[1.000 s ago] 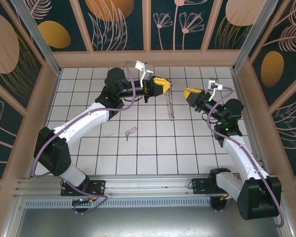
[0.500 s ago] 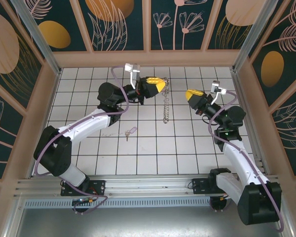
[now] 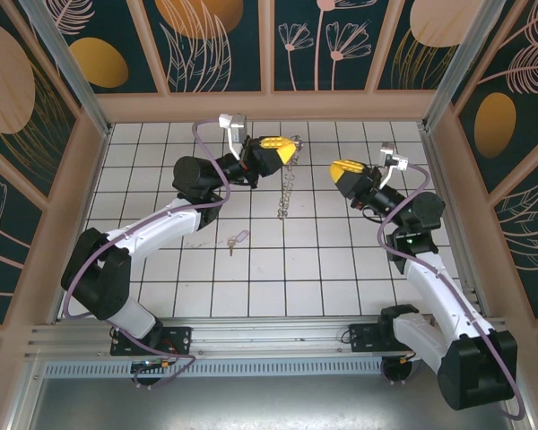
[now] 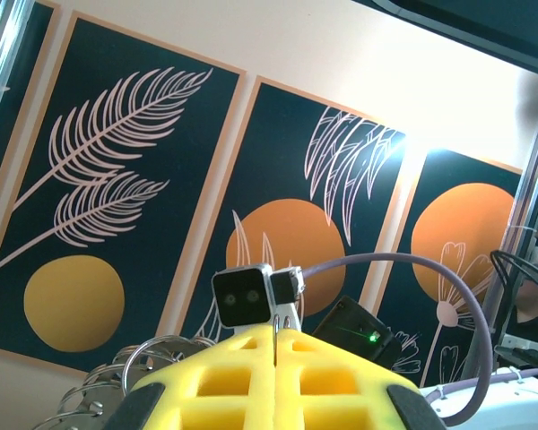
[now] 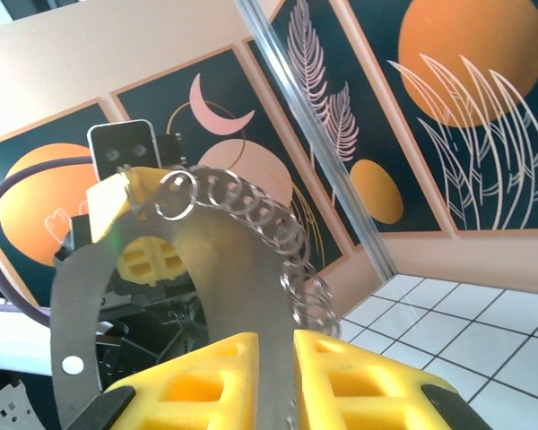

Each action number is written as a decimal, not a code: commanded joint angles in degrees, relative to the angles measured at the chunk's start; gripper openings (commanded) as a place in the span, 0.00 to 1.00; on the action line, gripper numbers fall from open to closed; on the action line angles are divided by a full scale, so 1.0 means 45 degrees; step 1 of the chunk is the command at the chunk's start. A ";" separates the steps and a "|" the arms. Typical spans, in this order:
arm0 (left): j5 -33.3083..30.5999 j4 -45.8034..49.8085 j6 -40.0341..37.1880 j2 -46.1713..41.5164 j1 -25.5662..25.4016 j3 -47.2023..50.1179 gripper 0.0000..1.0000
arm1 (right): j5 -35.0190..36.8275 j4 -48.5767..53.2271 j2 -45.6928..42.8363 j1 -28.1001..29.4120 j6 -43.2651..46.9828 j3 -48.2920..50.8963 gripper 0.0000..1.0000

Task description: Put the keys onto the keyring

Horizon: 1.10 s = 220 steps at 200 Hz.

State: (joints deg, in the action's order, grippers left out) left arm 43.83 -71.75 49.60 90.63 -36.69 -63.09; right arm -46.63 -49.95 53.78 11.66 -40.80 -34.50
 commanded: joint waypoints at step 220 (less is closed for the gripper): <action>0.1484 1.5475 -0.9336 0.0072 -0.0031 -0.5668 0.00 | -0.2213 -0.4338 0.2623 -0.0456 -0.2134 -0.1437 0.16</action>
State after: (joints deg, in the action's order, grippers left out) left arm 47.88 -1.15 7.16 90.54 -36.73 -86.91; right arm -56.86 -57.67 64.51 10.04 -44.03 -40.27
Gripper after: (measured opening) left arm 0.059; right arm 0.157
